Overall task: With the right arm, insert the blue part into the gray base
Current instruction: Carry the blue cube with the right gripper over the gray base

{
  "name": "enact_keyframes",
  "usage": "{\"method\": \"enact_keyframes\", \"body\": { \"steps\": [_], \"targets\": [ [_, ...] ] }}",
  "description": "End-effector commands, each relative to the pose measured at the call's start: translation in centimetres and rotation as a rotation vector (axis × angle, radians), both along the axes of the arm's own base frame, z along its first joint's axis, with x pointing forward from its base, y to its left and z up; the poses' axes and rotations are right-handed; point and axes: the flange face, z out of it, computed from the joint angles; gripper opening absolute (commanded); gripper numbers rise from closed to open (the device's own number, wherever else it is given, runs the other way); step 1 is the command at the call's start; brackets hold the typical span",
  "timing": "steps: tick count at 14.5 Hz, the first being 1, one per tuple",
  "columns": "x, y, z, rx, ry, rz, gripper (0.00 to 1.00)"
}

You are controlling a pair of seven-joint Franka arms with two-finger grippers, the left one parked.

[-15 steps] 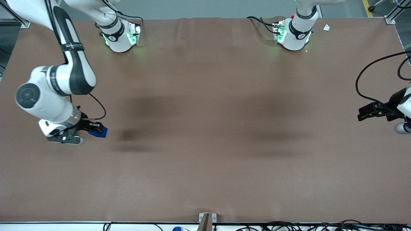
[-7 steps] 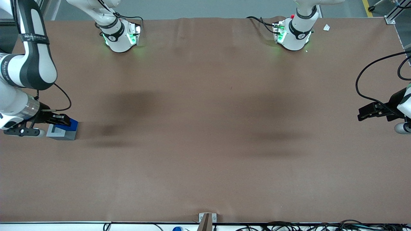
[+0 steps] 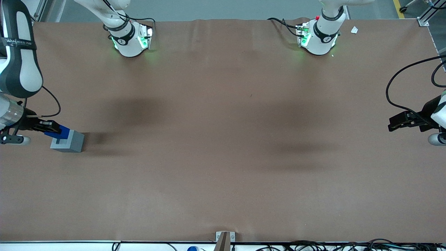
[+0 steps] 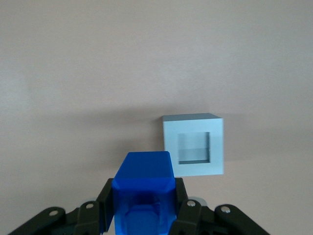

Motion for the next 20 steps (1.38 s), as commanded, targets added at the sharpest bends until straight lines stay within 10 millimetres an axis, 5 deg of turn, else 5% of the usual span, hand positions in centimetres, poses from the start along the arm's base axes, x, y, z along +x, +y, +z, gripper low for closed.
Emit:
{"method": "enact_keyframes", "body": {
  "steps": [1,5,13,20],
  "targets": [
    [-0.4,-1.1,-0.4,-0.006,-0.025,0.013,0.06],
    [-1.0,-3.6,-1.9,-0.015,-0.041,0.045,0.06],
    [-0.7,-5.3,-5.3,-0.015,-0.033,0.047,0.06],
    [-0.9,-5.9,-6.3,-0.007,-0.031,0.024,0.06]
  ]
}}
